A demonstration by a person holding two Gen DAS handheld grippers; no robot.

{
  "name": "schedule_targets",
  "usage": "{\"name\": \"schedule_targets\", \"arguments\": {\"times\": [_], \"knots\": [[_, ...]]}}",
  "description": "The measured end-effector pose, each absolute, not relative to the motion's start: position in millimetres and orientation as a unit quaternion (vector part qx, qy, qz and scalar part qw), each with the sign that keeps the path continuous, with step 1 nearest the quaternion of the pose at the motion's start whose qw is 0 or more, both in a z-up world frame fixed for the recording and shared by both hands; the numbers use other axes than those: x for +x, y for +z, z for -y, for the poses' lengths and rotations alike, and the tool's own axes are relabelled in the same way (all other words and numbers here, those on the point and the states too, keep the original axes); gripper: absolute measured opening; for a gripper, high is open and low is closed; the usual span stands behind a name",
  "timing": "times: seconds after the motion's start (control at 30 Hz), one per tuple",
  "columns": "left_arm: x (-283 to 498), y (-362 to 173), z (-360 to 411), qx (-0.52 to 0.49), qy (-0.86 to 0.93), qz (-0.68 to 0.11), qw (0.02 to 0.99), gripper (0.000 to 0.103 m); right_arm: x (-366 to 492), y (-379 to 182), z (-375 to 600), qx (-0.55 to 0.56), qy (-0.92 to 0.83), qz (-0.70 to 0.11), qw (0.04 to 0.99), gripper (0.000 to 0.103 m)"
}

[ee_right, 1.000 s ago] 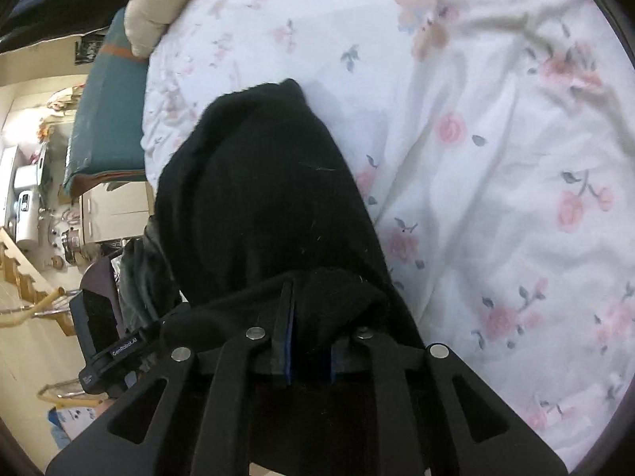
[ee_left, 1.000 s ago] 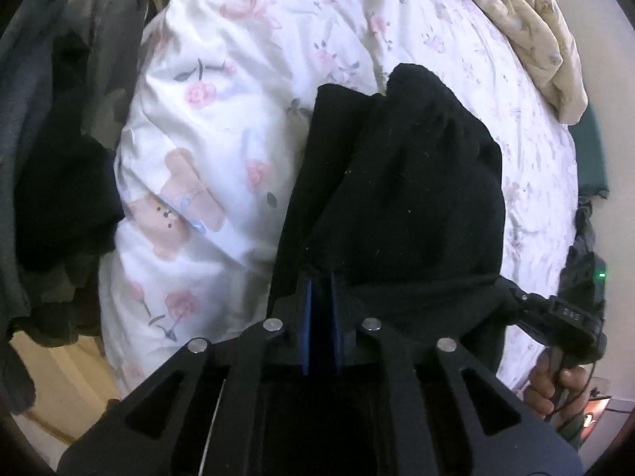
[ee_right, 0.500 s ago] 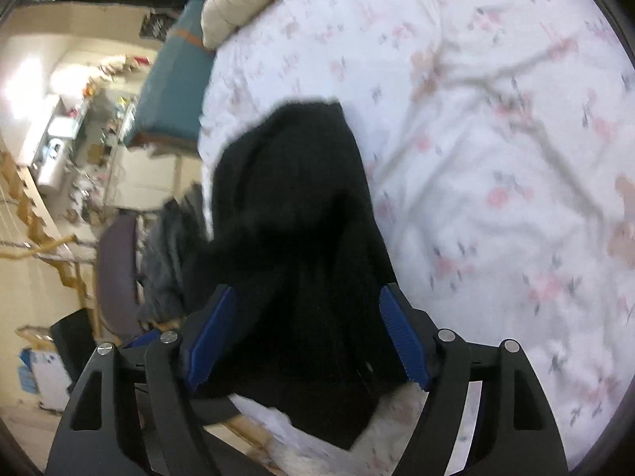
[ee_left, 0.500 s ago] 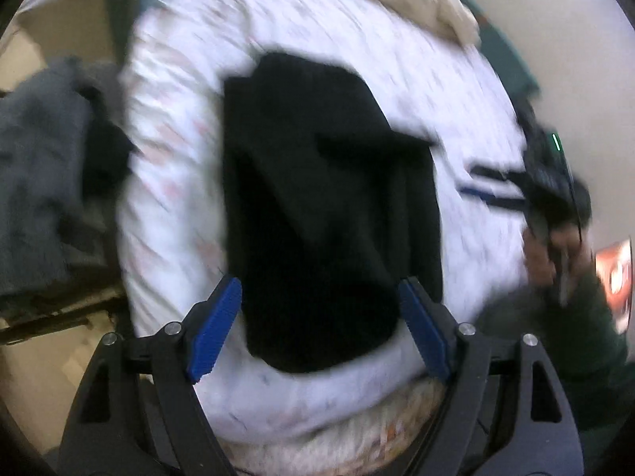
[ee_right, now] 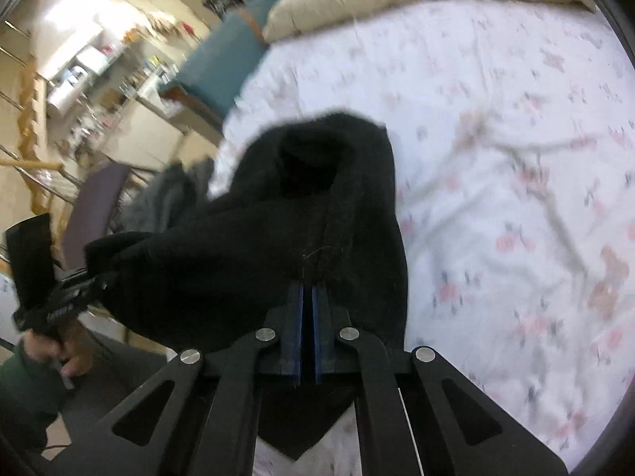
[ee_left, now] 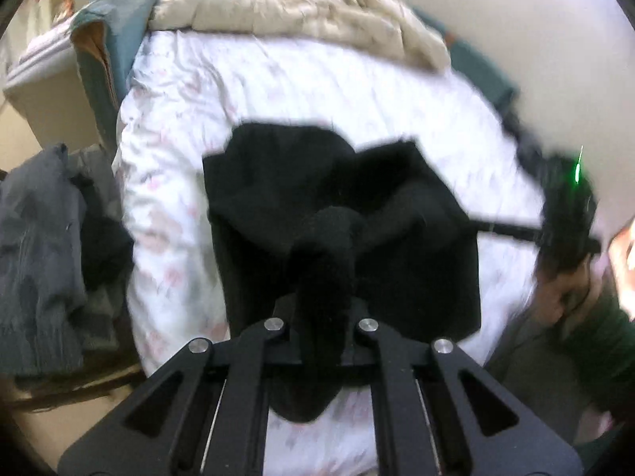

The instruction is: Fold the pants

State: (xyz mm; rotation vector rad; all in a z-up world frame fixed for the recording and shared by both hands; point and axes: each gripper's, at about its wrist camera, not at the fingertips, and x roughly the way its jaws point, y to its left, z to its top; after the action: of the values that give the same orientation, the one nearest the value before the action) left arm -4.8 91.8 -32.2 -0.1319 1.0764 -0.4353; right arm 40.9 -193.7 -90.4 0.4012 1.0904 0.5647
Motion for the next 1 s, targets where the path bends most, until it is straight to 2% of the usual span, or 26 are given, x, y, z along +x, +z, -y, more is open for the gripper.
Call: {"name": "schedule_targets", "arguments": {"times": [0.2,0.27,0.3,0.33,0.4,0.47,0.5,0.53,0.57,0.63,0.73,0.77,0.8,0.83,1.0], "knots": [[93,-61,-95,-0.09,-0.177,-0.494,0.846,0.006,102,-117,207,0.256,0.227,-0.488,0.803,0.003],[121,-94,-97,-0.085,-0.136,-0.52,0.839,0.006,123,-124,214,0.254,0.195,-0.48,0.817,0.007],[128,-109,-99,-0.094,-0.123,-0.538,0.829,0.006,132,-129,216,0.251,0.173,-0.497,0.813,0.011],[135,-120,-102,-0.105,-0.115,-0.55,0.82,0.006,141,-136,219,0.257,0.16,-0.521,0.798,0.011],[137,-124,-110,-0.14,-0.116,-0.547,0.817,0.006,148,-138,229,0.29,0.173,-0.534,0.775,0.016],[139,-121,-113,-0.156,-0.122,-0.542,0.817,0.006,139,-117,229,0.271,0.207,-0.52,0.783,0.038],[140,-119,-112,-0.155,-0.124,-0.541,0.817,0.006,134,-110,225,0.265,0.23,-0.517,0.781,0.065],[140,-117,-111,-0.154,-0.126,-0.538,0.819,0.006,129,-103,222,0.269,0.255,-0.51,0.776,0.082],[139,-116,-109,-0.151,-0.129,-0.534,0.822,0.006,126,-97,218,0.274,0.268,-0.5,0.777,0.082],[136,-116,-107,-0.15,-0.126,-0.531,0.824,0.006,130,-94,209,0.252,0.254,-0.491,0.794,0.082],[133,-115,-110,-0.164,-0.119,-0.53,0.823,0.006,154,-121,187,0.215,0.21,-0.532,0.792,0.082],[133,-115,-111,-0.166,-0.119,-0.531,0.823,0.006,161,-136,182,0.219,0.219,-0.555,0.772,0.076],[131,-115,-113,-0.167,-0.119,-0.532,0.822,0.006,165,-149,175,0.231,0.228,-0.569,0.755,0.027],[128,-111,-115,-0.168,-0.122,-0.529,0.823,0.006,164,-143,171,0.221,0.227,-0.554,0.77,0.008],[112,-57,-131,-0.186,-0.154,-0.461,0.854,0.005,132,-60,156,0.137,0.301,-0.412,0.849,0.007]]}}
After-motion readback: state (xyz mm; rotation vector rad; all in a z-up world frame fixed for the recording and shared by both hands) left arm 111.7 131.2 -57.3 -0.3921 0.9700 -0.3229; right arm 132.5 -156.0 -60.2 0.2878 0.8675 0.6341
